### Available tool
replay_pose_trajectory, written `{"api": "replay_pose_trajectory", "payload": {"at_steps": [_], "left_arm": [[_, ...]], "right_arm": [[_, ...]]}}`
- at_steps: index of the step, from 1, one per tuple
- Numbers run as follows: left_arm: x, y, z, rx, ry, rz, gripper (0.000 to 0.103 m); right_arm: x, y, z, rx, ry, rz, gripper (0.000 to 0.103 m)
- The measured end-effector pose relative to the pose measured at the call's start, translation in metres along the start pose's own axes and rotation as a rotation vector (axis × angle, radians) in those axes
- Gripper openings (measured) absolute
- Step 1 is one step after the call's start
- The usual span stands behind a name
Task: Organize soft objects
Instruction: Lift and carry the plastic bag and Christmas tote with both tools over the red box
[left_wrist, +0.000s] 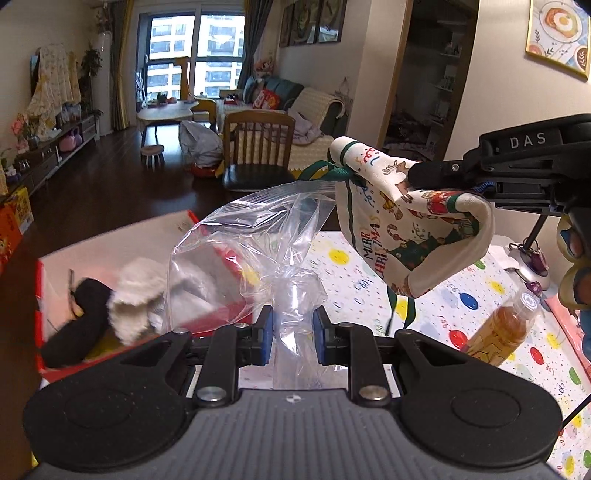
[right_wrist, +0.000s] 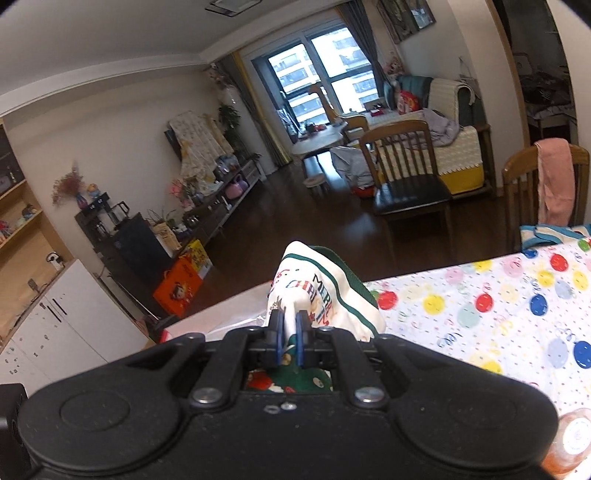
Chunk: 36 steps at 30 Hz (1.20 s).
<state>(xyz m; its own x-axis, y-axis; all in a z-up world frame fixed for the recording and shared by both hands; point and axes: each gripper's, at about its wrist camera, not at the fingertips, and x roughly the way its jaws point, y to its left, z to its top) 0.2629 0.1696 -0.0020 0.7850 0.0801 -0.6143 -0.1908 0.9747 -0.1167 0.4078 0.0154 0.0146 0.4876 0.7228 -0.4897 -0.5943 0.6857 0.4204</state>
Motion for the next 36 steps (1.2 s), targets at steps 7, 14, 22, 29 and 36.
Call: {"api": "replay_pose_trajectory", "payload": {"at_steps": [7,14,22,29,36], "left_arm": [[-0.023,0.038,0.006,-0.031,-0.023,0.033,0.021],[-0.044,0.081,0.009,-0.066,-0.049,0.093,0.022],[-0.051,0.125,0.015,-0.089,-0.059,0.163,0.022],[-0.034,0.157,0.021,-0.107,-0.024,0.213,0.022],[-0.005,0.179,0.024,-0.123,0.033,0.228,0.022]], "right_arm": [[0.011,0.034,0.009,-0.031,-0.012,0.041,0.006],[0.027,0.069,0.014,-0.054,-0.013,0.080,0.006],[0.056,0.106,0.015,-0.099,-0.001,0.112,0.006],[0.094,0.126,0.018,-0.148,0.031,0.123,0.006],[0.138,0.130,0.012,-0.188,0.078,0.103,0.006]]}}
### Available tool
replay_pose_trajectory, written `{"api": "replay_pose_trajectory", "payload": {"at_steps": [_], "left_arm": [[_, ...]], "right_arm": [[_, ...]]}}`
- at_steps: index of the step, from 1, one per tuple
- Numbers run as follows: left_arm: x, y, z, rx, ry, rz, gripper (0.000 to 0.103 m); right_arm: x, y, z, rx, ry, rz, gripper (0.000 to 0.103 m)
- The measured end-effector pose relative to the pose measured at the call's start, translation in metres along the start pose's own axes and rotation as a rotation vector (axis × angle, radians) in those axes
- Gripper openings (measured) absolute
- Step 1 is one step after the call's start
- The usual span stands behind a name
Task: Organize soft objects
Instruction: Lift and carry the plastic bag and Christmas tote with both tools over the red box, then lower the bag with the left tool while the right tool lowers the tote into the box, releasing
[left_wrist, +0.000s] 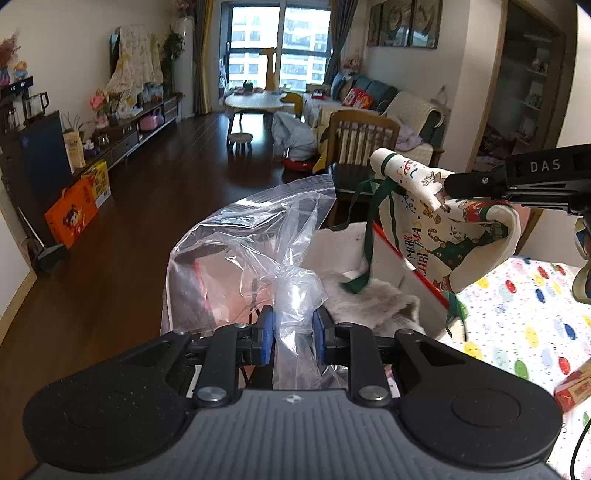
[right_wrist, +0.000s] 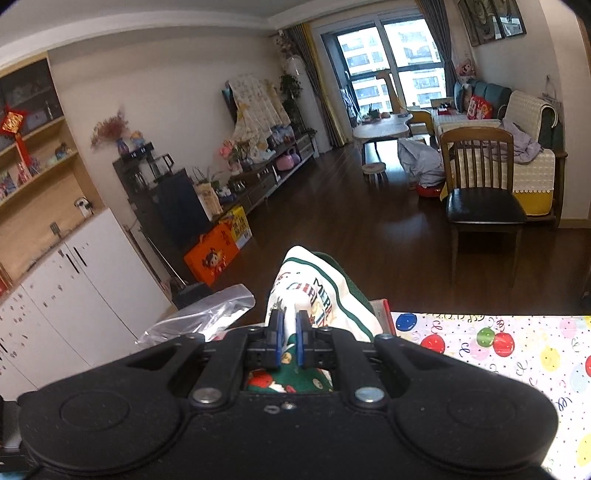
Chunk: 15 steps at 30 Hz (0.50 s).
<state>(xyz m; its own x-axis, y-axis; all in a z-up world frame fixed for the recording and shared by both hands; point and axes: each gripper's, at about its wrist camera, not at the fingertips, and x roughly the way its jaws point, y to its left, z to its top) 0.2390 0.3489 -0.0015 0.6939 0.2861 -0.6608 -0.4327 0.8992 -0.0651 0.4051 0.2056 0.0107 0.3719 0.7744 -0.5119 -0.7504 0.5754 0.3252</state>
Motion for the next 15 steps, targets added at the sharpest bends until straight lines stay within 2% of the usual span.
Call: {"api": "replay_pose_trajectory", "payload": {"at_steps": [8,15], "left_arm": [[0.036,0.001,0.003,0.016,0.054,-0.002,0.022],[0.063,0.006,0.000,0.005,0.113,-0.011,0.022]], "right_arm": [[0.046,-0.004,-0.009,-0.009,0.070,-0.028,0.006],[0.067,-0.008,-0.026,-0.024,0.131,-0.050,0.006]]}}
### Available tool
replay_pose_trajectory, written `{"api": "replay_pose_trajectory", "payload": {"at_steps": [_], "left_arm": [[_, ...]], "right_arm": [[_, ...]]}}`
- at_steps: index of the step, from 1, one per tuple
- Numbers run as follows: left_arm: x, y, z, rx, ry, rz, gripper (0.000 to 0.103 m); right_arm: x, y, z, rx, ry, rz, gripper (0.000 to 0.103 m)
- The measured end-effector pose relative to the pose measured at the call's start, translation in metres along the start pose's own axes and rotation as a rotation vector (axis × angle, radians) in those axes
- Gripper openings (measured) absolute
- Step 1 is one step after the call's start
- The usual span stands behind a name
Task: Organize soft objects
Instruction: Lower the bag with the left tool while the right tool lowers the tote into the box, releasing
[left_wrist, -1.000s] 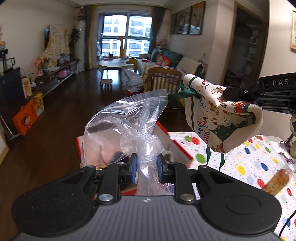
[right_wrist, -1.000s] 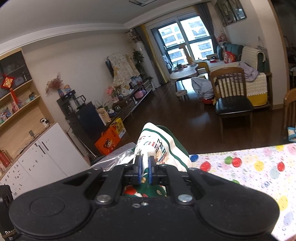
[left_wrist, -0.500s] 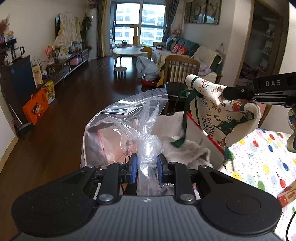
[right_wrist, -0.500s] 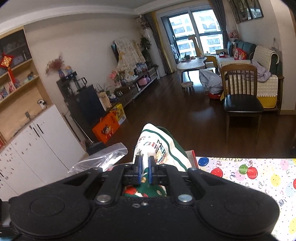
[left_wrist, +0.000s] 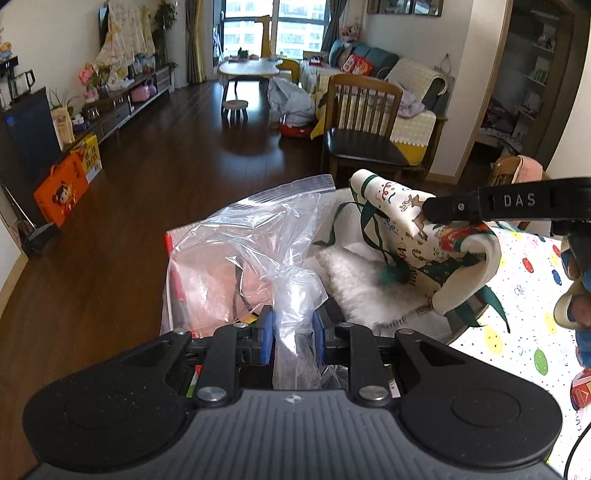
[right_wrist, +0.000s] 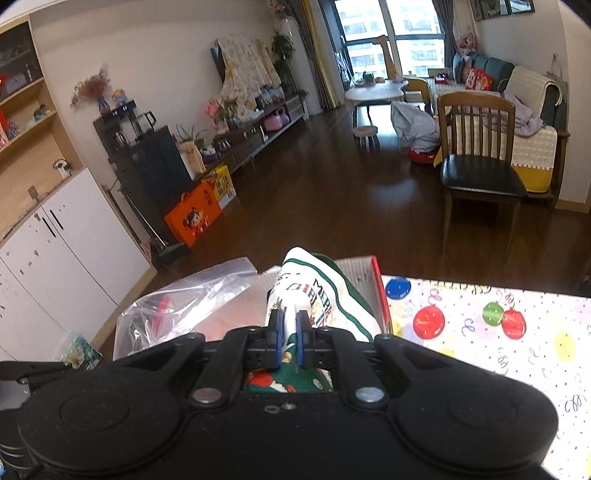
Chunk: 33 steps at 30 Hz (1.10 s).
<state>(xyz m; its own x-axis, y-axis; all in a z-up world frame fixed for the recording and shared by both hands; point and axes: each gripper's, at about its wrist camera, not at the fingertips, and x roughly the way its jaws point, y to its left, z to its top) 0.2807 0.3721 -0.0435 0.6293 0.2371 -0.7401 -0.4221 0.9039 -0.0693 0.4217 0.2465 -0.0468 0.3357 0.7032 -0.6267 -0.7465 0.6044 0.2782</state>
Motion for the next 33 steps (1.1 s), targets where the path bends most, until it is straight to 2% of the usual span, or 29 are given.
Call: {"api": "replay_pose_trajectory", "payload": {"at_steps": [19,22,33], "left_arm": [[0.041,0.003,-0.009,-0.017,0.079,-0.014,0.021],[0.040,0.001,-0.012,-0.018,0.071,-0.014,0.021],[0.024,0.004,-0.015,-0.043,0.049,-0.044,0.024]], "right_arm": [[0.027,0.018,-0.013,-0.043,0.100,-0.014,0.007],[0.029,0.020,-0.012,-0.044,0.121,-0.020,0.008],[0.011,0.030,-0.009,-0.066,0.107,-0.026,0.015]]}}
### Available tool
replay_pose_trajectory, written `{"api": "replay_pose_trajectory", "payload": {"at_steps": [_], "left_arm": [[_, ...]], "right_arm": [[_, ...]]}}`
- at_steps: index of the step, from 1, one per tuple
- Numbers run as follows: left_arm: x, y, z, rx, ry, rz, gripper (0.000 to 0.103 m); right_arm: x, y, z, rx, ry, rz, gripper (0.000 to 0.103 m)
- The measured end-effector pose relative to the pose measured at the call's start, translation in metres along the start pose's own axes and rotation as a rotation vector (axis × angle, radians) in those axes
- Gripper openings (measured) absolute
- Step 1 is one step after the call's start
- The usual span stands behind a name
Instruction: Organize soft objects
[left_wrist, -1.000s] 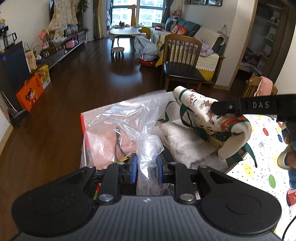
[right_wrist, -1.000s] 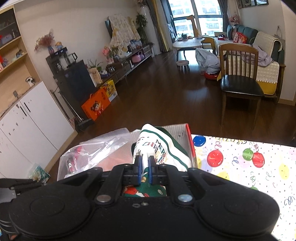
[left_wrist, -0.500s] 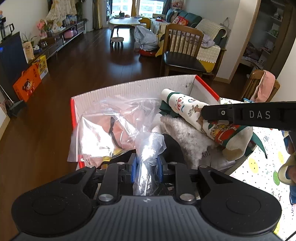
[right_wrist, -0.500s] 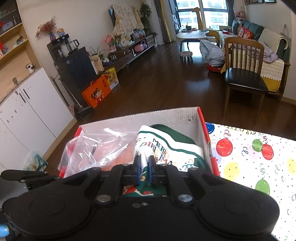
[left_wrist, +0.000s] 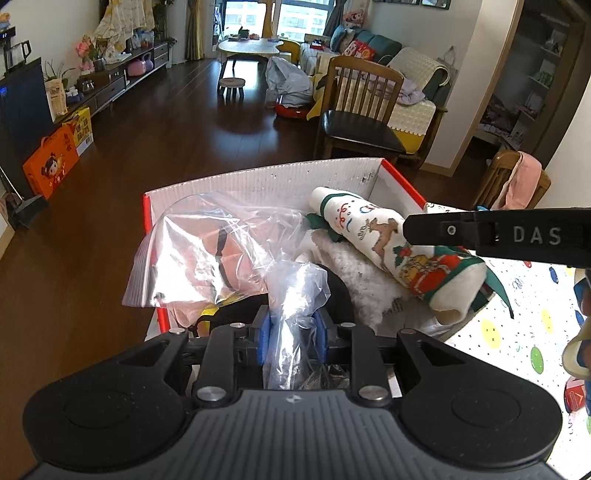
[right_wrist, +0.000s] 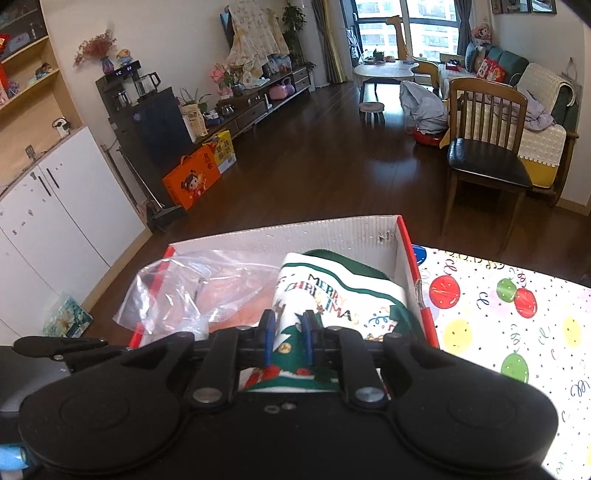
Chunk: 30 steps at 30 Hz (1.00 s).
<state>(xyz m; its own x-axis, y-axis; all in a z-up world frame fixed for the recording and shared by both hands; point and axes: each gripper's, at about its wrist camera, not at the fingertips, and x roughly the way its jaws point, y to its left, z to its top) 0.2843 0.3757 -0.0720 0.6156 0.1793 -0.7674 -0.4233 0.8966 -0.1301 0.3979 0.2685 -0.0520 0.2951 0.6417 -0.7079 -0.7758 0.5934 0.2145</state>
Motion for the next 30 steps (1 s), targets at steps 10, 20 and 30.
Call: {"api": "replay_pose_trajectory", "payload": {"at_steps": [10,20,30], "left_arm": [[-0.030,-0.008,-0.003,0.017,-0.100,-0.027,0.088],[-0.075,-0.019,-0.011,0.020,-0.175,-0.055,0.088],[-0.129,-0.037,-0.032,0.079,-0.277,-0.040,0.088]], "right_arm": [[-0.033,0.003,-0.002,0.001,-0.049,0.019,0.024],[-0.082,0.001,-0.017,-0.007,-0.122,0.033,0.047],[-0.131,0.005,-0.047,-0.056,-0.209,0.022,0.063]]}}
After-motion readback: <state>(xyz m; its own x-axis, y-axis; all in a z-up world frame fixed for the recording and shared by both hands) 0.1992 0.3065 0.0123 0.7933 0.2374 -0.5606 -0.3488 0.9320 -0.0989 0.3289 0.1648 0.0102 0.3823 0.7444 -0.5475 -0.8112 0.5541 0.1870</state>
